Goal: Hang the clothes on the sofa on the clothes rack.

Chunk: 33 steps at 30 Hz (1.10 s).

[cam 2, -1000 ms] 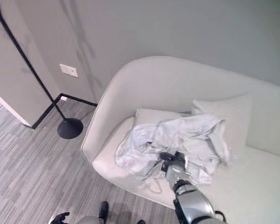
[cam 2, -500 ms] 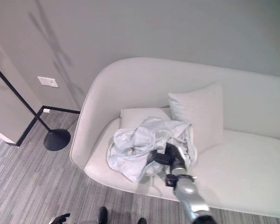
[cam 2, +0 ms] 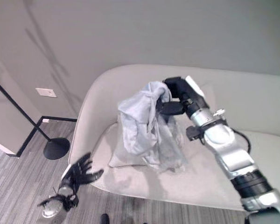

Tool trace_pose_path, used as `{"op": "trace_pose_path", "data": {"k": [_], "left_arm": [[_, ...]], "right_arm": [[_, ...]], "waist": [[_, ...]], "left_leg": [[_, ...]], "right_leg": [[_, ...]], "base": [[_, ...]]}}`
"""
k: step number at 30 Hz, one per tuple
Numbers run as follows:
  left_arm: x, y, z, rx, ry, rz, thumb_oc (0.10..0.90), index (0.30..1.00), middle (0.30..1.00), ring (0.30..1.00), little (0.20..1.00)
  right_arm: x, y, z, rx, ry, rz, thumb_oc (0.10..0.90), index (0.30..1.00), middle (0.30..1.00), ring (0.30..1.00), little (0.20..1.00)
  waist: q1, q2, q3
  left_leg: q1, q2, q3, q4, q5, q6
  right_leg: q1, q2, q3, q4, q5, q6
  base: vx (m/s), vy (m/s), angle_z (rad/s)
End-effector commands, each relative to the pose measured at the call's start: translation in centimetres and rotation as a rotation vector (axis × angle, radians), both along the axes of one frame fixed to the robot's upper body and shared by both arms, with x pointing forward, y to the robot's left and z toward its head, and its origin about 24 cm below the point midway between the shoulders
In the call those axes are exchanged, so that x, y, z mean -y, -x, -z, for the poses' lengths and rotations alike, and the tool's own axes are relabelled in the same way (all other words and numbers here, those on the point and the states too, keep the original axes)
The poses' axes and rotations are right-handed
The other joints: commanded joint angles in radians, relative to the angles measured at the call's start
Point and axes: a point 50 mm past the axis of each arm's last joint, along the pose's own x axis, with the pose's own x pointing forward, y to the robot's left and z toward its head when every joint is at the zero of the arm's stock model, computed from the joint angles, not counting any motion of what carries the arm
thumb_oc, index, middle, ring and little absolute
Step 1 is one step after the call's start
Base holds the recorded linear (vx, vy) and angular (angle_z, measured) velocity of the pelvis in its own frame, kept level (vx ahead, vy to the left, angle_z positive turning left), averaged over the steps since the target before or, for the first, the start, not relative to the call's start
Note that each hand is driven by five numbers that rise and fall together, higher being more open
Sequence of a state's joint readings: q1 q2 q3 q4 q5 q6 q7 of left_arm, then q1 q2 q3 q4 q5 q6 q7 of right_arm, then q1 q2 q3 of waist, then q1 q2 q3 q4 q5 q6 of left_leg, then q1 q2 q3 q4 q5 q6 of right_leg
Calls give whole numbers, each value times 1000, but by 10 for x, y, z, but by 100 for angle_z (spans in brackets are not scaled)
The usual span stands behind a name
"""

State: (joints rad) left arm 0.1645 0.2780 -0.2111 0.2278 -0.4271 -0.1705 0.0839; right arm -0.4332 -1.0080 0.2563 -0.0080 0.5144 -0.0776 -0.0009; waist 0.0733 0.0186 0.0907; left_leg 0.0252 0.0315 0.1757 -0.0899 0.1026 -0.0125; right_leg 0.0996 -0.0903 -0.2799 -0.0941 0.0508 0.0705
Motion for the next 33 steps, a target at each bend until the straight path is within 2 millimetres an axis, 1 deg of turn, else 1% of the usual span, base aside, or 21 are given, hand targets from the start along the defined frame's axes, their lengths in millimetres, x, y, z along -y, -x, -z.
{"op": "trace_pose_path", "data": {"k": [1, 3, 4, 6, 7, 9, 10, 12, 15, 16, 19, 21, 22, 24, 25, 27, 29, 30, 31, 32, 33], "left_arm": [[-30, -13, -18, 126, -182, -82, 800, 900, 900, 900, 900], [-38, -20, -40, 245, -271, -143, 800, 900, 900, 900, 900], [-41, -22, -49, 290, -299, -167, 800, 900, 900, 900, 900], [-52, -28, -71, 403, -470, -238, 800, 900, 900, 900, 900], [-51, -28, -72, 404, -471, -239, 800, 900, 900, 900, 900], [-56, -31, -82, 460, -559, -281, 800, 900, 900, 900, 900], [-59, -34, -98, 543, -683, -303, 800, 900, 900, 900, 900], [-56, -35, -109, 605, -712, -315, 800, 900, 900, 900, 900], [-46, -37, -127, 704, -674, -314, 800, 900, 900, 900, 900], [-40, -38, -132, 731, -643, -297, 800, 900, 900, 900, 900], [-10, -46, -138, 780, -496, -183, 800, 900, 900, 900, 900], [17, -52, -138, 789, -385, -83, 800, 900, 900, 900, 900], [17, -52, -138, 790, -382, -84, 800, 900, 900, 900, 900], [37, -55, -139, 793, -289, -10, 800, 900, 900, 900, 900], [37, -56, -139, 793, -287, -10, 800, 900, 900, 900, 900], [83, -59, -140, 742, 21, 183, 800, 900, 900, 900, 900], [107, -61, -135, 694, 108, 277, 800, 900, 900, 900, 900], [107, -62, -136, 695, 110, 277, 800, 900, 900, 900, 900], [124, -64, -129, 641, 154, 343, 800, 900, 900, 900, 900], [138, -66, -122, 584, 186, 392, 400, 300, 300, 300, 300], [143, -67, -117, 545, 195, 425, 400, 300, 300, 300, 300]], "right_arm": [[-8, 4, -80, 365, 6, -50, 400, 300, 300, 300, 300], [-5, 11, -107, 473, 92, -32, 400, 300, 300, 300, 300], [-5, 13, -114, 505, 119, -25, 400, 300, 300, 300, 300], [-9, 22, -134, 603, 138, -28, 400, 300, 300, 300, 300], [-9, 22, -135, 604, 138, -28, 400, 300, 300, 300, 300], [-11, 25, -141, 645, 124, -37, 400, 300, 300, 300, 300], [-15, 30, -145, 673, 98, -67, 400, 300, 300, 300, 300], [-20, 30, -141, 664, 81, -100, 400, 300, 300, 300, 300], [-29, 30, -133, 630, 69, -154, 400, 300, 300, 300, 300], [-32, 29, -130, 616, 61, -177, 400, 300, 300, 300, 300], [-47, 27, -123, 570, 12, -273, 400, 300, 300, 300, 300], [-64, 27, -120, 547, -4, -354, 400, 300, 300, 300, 300], [-64, 26, -120, 547, -3, -355, 400, 300, 300, 300, 300], [-74, 26, -119, 539, -22, -401, 400, 300, 300, 300, 300], [-75, 26, -119, 539, -21, -401, 400, 300, 300, 300, 300], [-100, 24, -112, 504, -63, -502, 400, 300, 300, 300, 300], [-114, 23, -109, 481, -85, -559, 400, 300, 300, 300, 300], [-114, 23, -110, 481, -84, -559, 400, 300, 300, 300, 300], [-124, 24, -110, 473, -105, -606, 400, 300, 300, 300, 300], [-132, 25, -111, 468, -121, -641, 400, 300, 300, 300, 300], [-134, 26, -114, 473, -133, -650, 400, 300, 300, 300, 300]], "waist": [[27, -51, -76], [31, -61, -85], [33, -65, -87], [31, -70, -92], [30, -70, -92], [26, -72, -98], [22, -74, -103], [21, -76, -106], [18, -78, -109], [18, -80, -110], [13, -86, -110], [6, -88, -109], [5, -86, -108], [-1, -88, -109], [-1, -87, -108], [-14, -87, -104], [-22, -87, -103], [-22, -86, -102], [-30, -86, -103], [-39, -83, -102], [-45, -81, -101]], "left_leg": [[20, 72, -15, 3, -86, -75], [19, 73, -20, 3, -84, -76], [20, 73, -19, 3, -85, -77], [31, 75, -18, 3, -94, -80], [28, 74, -18, 3, -90, -79], [30, 75, -16, 3, -92, -79], [37, 73, -13, 3, -98, -79], [41, 72, -11, 3, -101, -79], [45, 71, -9, 3, -103, -77], [46, 70, -9, 3, -104, -76], [49, 67, -8, 3, -104, -73], [51, 66, -6, 3, -105, -71], [52, 66, -6, 3, -105, -71], [52, 65, -3, 3, -105, -69], [52, 65, -3, 3, -106, -69], [52, 62, -1, 3, -105, -63], [53, 61, 1, 3, -105, -61], [53, 61, 1, 3, -105, -61], [54, 61, 4, 3, -105, -60], [55, 60, 9, 3, -105, -59], [54, 60, 11, 3, -105, -58]], "right_leg": [[44, -61, -28, 7, -67, 60], [43, -59, -30, 7, -68, 59], [45, -59, -30, 7, -68, 60], [51, -58, -28, 7, -73, 61], [48, -58, -28, 7, -69, 60], [47, -58, -26, 7, -69, 60], [48, -58, -22, 7, -65, 61], [50, -59, -21, 7, -64, 62], [52, -61, -17, 7, -62, 63], [53, -61, -18, 7, -62, 63], [54, -63, -15, 7, -56, 62], [55, -65, -12, 7, -52, 62], [55, -65, -13, 7, -52, 62], [53, -66, -11, 7, -51, 62], [53, -66, -11, 7, -51, 62], [50, -68, -6, 7, -44, 61], [47, -69, 0, 7, -42, 60], [47, -68, 1, 7, -42, 60], [46, -69, 6, 7, -41, 59], [44, -70, 11, 7, -39, 59], [43, -69, 13, 7, -38, 58]], "base": [[-13, -22, 5], [-6, -14, 2], [0, 0, 0], [0, 0, 0], [0, 0, 0], [-6, 2, -4], [-4, 3, -3], [-3, 6, -5], [-1, 5, -3], [0, 0, 0], [-3, -1, 1], [0, 0, 0], [0, 0, 0], [0, 0, 0], [0, 0, 0], [0, 0, 0], [-9, -6, -4], [0, 0, 0], [0, 0, 0], [-11, -3, -6], [-4, -3, -12]]}}
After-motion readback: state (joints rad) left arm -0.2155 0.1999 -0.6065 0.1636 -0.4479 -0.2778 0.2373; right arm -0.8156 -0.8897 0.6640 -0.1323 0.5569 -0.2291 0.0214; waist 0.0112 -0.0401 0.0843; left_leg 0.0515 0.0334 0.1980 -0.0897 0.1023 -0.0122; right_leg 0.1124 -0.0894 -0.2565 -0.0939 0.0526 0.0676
